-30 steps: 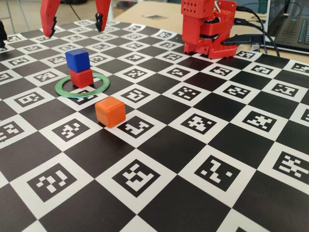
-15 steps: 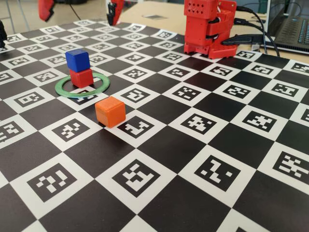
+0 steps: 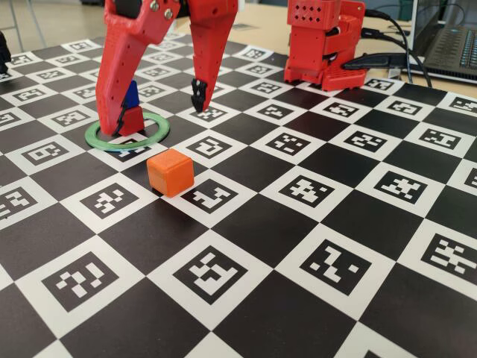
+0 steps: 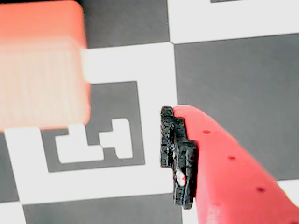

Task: Grab the red cube then put it in the green circle then put the blue cube on top and finally the orange cube on top

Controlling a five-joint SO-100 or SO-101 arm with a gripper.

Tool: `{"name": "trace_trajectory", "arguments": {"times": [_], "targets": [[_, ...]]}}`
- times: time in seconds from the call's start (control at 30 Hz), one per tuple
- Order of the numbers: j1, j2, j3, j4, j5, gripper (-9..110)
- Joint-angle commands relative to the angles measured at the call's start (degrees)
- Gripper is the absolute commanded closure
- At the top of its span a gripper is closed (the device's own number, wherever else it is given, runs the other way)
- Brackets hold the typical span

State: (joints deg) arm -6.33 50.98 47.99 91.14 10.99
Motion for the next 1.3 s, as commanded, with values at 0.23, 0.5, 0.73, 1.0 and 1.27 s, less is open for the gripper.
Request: {"name": "trace_trajectory", "arguments": {"times": [0.23,0.5,0.73,1.0,1.27], "targets": [[-0.9,-1.3,0.3,-6.9,-1.7,54],[-1.6,-3.3,1.7,-9.7,-1.7,54],[-1.8,-4.6,1.7,-10.6,-1.7,54],[-1.1,-4.5,1.7,-10.8,-3.0,55],[-0.9,-4.4,1.7,-11.0,-3.3,55]]}}
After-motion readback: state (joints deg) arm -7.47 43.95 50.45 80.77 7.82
